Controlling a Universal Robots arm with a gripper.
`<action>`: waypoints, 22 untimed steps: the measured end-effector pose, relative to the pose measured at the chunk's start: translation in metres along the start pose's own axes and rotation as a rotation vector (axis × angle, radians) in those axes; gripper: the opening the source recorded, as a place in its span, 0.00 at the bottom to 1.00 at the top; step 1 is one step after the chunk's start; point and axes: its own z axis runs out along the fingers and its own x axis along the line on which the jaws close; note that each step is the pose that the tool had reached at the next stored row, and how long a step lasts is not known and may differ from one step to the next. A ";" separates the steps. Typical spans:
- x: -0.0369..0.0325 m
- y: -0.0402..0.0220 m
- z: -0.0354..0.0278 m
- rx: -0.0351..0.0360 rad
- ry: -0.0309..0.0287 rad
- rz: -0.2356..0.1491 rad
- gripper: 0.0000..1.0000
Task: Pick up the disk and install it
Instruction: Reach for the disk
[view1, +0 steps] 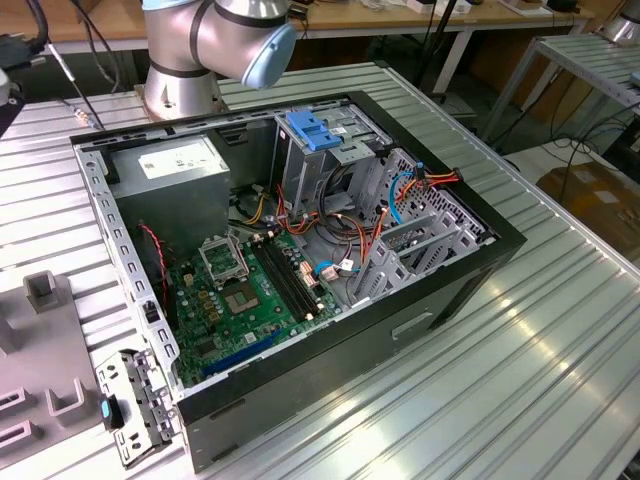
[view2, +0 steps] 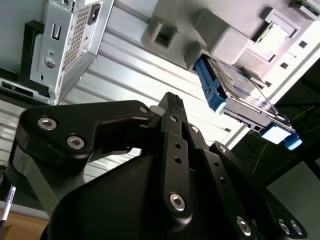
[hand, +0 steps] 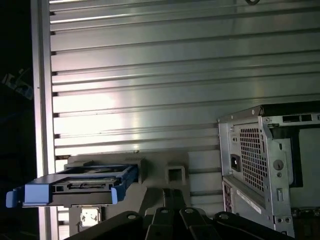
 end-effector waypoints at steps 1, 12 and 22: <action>0.0028 -0.0001 0.0002 -0.0001 -0.0002 0.000 0.11; 0.0080 -0.0004 0.0006 0.0000 -0.0002 0.000 0.11; 0.0193 -0.0013 0.0010 0.0000 -0.0002 0.000 0.11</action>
